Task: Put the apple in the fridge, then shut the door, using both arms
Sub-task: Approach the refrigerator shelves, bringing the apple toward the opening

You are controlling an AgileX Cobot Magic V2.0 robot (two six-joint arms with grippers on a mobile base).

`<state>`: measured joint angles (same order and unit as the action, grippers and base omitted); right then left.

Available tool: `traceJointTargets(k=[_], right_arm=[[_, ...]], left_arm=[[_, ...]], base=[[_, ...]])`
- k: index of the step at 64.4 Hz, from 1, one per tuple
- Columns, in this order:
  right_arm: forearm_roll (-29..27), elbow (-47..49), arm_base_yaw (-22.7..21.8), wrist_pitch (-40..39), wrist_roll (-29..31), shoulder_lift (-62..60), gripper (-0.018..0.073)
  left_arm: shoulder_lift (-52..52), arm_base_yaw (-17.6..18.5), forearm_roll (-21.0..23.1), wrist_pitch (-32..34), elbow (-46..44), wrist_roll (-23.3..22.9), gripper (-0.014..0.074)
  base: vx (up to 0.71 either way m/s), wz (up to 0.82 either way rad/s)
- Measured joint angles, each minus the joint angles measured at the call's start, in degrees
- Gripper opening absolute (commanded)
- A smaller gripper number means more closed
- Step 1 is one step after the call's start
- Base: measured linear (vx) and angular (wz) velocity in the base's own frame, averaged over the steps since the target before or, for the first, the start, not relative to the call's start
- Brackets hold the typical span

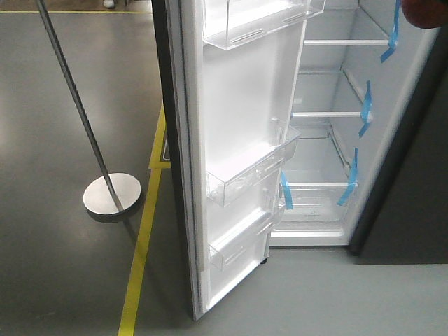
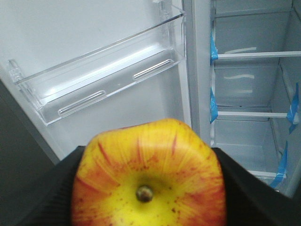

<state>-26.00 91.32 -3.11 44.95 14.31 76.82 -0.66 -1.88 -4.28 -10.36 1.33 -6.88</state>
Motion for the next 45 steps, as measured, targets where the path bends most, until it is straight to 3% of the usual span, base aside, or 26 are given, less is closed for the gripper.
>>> traceJointTargets(k=[45], right_arm=[[0.00, 0.00, 0.00, 0.00, 0.00, 0.00, 0.0159]], left_arm=[[0.00, 0.00, 0.00, 0.00, 0.00, 0.00, -0.0006]], base=[[0.11, -0.04]])
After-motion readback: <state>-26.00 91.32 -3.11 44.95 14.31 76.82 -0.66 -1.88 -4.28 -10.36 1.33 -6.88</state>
